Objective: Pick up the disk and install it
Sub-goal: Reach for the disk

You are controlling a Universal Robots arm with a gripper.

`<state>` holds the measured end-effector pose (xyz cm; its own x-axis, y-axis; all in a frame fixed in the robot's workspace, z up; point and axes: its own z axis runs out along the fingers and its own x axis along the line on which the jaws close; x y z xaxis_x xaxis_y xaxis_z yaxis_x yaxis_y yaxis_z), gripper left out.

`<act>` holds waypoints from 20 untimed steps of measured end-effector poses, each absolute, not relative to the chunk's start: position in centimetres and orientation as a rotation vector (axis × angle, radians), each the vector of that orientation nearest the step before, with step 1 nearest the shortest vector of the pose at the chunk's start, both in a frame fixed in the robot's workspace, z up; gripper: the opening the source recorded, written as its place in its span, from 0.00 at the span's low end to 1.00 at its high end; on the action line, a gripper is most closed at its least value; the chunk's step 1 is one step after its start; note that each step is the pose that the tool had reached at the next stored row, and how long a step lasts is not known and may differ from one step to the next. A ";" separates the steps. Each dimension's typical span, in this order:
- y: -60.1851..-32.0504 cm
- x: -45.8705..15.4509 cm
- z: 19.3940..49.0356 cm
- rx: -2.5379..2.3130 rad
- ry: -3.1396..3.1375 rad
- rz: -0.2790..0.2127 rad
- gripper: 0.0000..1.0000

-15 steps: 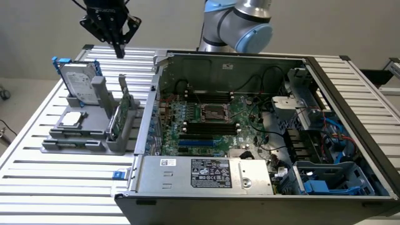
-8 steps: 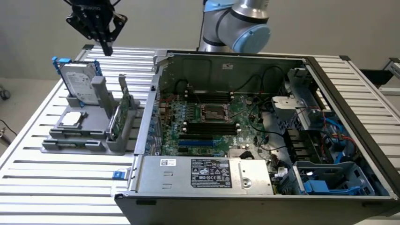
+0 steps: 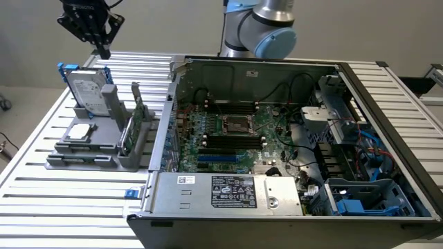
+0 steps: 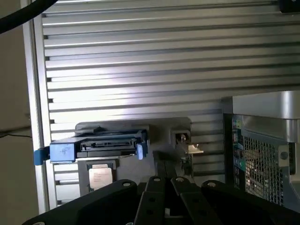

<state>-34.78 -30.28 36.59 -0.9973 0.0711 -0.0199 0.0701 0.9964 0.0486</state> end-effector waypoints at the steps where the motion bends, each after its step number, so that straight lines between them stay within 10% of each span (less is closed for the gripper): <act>1: -30.1 -35.2 36.5 0.110 3.117 0.075 0.11; 20: -27.5 -42.8 34.9 0.111 3.136 0.067 0.11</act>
